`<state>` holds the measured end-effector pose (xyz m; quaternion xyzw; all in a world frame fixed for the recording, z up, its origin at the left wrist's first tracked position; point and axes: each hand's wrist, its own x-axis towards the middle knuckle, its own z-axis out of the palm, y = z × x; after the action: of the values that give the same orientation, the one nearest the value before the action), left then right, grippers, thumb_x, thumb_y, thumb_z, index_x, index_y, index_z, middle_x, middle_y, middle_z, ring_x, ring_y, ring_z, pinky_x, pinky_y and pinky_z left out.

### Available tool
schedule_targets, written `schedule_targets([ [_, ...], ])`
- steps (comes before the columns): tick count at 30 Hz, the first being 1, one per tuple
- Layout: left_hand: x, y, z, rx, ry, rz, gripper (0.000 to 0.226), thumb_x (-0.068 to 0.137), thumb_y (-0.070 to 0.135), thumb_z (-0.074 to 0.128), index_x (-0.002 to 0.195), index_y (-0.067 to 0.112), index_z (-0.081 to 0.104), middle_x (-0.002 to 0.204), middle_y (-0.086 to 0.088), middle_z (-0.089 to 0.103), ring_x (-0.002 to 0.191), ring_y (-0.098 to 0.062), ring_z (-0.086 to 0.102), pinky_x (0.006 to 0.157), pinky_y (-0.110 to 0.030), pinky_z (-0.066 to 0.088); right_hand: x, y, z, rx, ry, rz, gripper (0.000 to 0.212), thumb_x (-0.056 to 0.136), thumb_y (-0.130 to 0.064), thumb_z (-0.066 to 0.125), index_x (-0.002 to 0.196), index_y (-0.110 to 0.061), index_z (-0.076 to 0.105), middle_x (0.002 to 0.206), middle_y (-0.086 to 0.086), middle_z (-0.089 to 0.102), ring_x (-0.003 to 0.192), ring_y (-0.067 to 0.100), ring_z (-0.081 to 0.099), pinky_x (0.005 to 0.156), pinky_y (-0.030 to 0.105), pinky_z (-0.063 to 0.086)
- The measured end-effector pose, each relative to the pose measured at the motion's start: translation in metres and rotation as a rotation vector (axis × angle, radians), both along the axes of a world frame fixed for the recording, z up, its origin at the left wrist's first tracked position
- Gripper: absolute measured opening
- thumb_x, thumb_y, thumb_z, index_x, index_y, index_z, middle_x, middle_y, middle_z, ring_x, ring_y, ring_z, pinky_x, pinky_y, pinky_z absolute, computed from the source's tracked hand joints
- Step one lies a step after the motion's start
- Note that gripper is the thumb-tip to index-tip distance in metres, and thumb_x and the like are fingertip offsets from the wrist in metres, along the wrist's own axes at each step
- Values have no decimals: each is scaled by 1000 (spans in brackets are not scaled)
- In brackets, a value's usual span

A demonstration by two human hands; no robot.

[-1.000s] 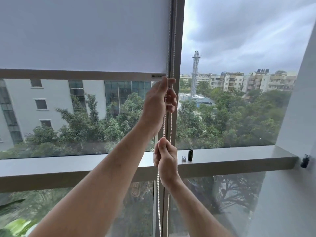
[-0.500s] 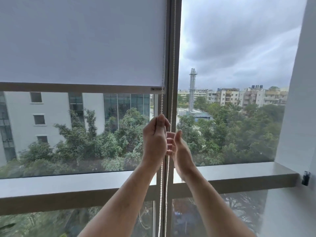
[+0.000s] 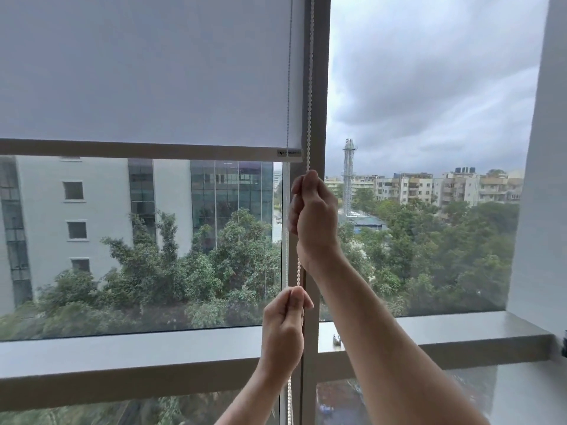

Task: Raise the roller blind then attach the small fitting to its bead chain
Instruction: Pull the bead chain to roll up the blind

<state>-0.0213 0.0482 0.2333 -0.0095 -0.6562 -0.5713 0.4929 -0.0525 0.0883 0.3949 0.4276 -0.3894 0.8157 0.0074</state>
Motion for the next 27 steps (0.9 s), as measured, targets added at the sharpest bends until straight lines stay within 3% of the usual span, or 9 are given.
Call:
schedule_targets([
  [4, 7, -11, 14, 19, -58, -199, 43, 95, 42, 46, 60, 25, 66, 49, 2, 33, 42, -9, 27, 41, -23, 20, 6, 1, -10, -51, 107, -100, 40, 103, -33, 41, 66, -27, 55, 52, -2, 38, 41, 10, 28, 38, 22, 23],
  [7, 8, -24, 29, 2, -121, -86, 68, 98, 60, 32, 55, 19, 65, 44, -6, 47, 36, -16, 40, 39, -25, 35, 6, 0, -34, -19, 133, -154, 39, 103, -31, 40, 68, -23, 53, 52, -2, 39, 41, 11, 29, 40, 24, 25],
  [11, 5, -41, 71, -118, -217, 209, 79, 96, 69, 19, 73, 15, 71, 70, -8, 74, 69, -28, 70, 68, -46, 56, 7, -5, -73, 32, 102, -203, 40, 102, -29, 41, 64, -22, 49, 53, -5, 40, 47, 11, 32, 46, 28, 28],
  [14, 7, -35, 110, -152, -135, 257, 76, 92, 70, 18, 101, 18, 73, 90, -2, 75, 86, -17, 72, 81, -44, 58, 4, -5, -86, 55, 72, -193, 40, 100, -31, 41, 62, -20, 47, 51, -9, 40, 45, 9, 31, 44, 26, 27],
  [16, 11, -24, 138, -151, -42, 176, 63, 97, 65, 23, 107, 19, 66, 97, -4, 72, 90, -20, 71, 80, -39, 58, 2, -2, -86, 75, 80, -217, 38, 99, -30, 41, 62, -21, 46, 51, -9, 37, 46, 11, 29, 44, 28, 25],
  [18, 15, -10, 166, -143, 24, 31, 49, 103, 51, 28, 109, 18, 63, 92, -6, 71, 86, -22, 71, 74, -36, 59, 3, 2, -85, 85, 67, -210, 37, 98, -31, 41, 62, -25, 48, 51, -8, 36, 46, 10, 27, 42, 27, 23],
  [21, 17, 8, 201, -84, 51, -115, 39, 107, 37, 36, 109, 11, 65, 68, -1, 62, 57, -10, 60, 50, -25, 51, 6, 6, -86, 69, 53, -191, 37, 99, -31, 40, 63, -24, 47, 52, -5, 35, 46, 11, 26, 42, 25, 22],
  [24, 13, 28, 214, 11, 71, -3, 39, 105, 31, 43, 79, 19, 69, 52, 7, 43, 43, -6, 36, 40, -22, 27, 14, 5, -89, 47, 77, -203, 37, 99, -26, 40, 63, -18, 44, 52, -3, 34, 46, 12, 25, 42, 28, 20],
  [27, 11, 40, 210, -34, 176, 141, 43, 105, 28, 45, 65, 23, 61, 39, 17, 42, 37, 2, 36, 41, -16, 32, 15, 7, -90, 61, 76, -173, 36, 99, -17, 41, 64, -14, 41, 52, 0, 33, 46, 10, 24, 42, 28, 19],
])
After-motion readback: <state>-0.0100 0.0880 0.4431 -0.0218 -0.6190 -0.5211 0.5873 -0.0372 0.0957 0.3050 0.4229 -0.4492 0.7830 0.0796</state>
